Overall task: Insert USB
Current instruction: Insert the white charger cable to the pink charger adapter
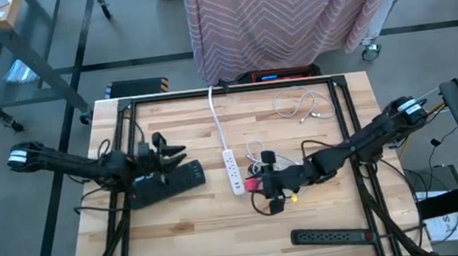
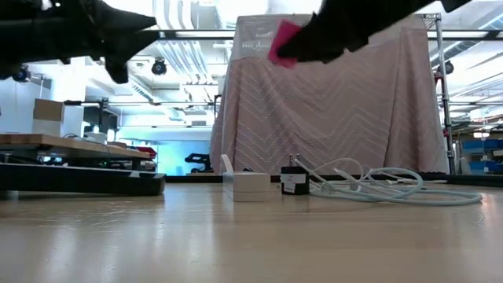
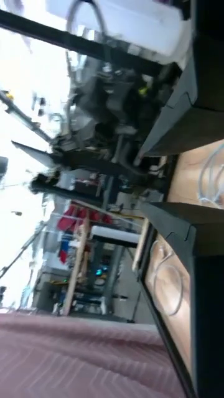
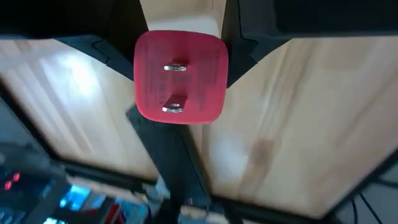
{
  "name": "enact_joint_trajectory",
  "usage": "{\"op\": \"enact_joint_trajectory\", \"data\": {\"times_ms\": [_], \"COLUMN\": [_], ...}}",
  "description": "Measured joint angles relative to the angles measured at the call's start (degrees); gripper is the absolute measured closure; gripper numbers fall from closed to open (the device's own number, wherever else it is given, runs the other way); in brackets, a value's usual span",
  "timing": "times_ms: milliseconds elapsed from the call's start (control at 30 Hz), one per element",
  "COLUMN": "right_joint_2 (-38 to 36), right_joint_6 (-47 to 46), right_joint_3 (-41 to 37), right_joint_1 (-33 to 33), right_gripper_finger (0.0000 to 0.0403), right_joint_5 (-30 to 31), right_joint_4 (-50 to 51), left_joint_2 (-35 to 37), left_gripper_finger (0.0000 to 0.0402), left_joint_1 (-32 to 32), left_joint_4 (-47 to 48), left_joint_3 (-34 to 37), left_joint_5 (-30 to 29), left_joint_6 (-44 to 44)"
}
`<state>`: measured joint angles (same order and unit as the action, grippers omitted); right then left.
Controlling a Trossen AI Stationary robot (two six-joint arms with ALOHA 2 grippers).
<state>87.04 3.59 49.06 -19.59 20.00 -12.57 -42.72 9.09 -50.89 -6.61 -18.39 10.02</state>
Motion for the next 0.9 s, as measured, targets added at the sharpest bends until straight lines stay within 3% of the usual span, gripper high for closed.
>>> {"op": "enact_joint_trajectory", "data": {"times_ms": [233,533,900], "right_joint_2": [3.51,6.64,9.47], "right_joint_6": [-0.78,-10.12,-23.88], "right_joint_3": [0.02,0.0,0.04], "right_joint_1": [0.13,-0.45,-2.54], "right_gripper_finger": [0.0268,0.0268,0.0261], "right_joint_5": [-2.47,-2.66,-6.87], "right_joint_4": [-5.08,8.39,20.29], "left_joint_2": [-8.56,-19.29,-36.3], "left_gripper_finger": [0.0247,0.0228,0.0248], "left_joint_1": [0.76,1.04,0.93], "left_joint_4": [11.55,32.15,33.35], "left_joint_3": [-10.03,-22.64,-30.48], "left_joint_5": [1.03,1.01,1.36], "left_joint_6": [-5.09,-5.03,-4.1]}}
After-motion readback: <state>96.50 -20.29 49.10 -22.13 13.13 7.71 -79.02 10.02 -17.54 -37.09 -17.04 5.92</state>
